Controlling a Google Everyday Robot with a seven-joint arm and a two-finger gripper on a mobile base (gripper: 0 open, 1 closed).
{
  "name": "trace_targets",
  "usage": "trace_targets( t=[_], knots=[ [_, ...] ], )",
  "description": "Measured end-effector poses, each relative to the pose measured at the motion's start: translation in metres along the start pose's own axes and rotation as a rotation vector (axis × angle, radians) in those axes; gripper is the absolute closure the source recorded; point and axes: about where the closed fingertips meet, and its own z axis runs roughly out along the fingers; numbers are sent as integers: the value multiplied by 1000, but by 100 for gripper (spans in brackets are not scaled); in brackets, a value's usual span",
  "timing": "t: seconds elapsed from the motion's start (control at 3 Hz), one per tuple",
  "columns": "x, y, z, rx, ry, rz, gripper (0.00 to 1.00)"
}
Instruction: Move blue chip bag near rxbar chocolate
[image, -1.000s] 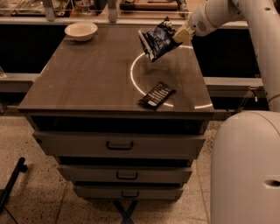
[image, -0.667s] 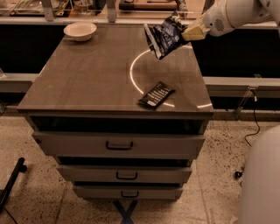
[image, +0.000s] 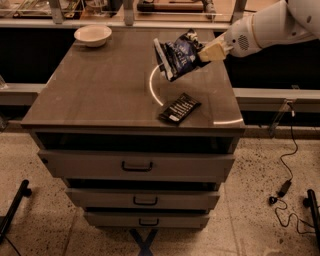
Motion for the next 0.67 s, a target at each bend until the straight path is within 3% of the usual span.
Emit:
trace_targets(
  t=[0.67],
  knots=[
    [-6,39,26,-47,88,9,27]
  ],
)
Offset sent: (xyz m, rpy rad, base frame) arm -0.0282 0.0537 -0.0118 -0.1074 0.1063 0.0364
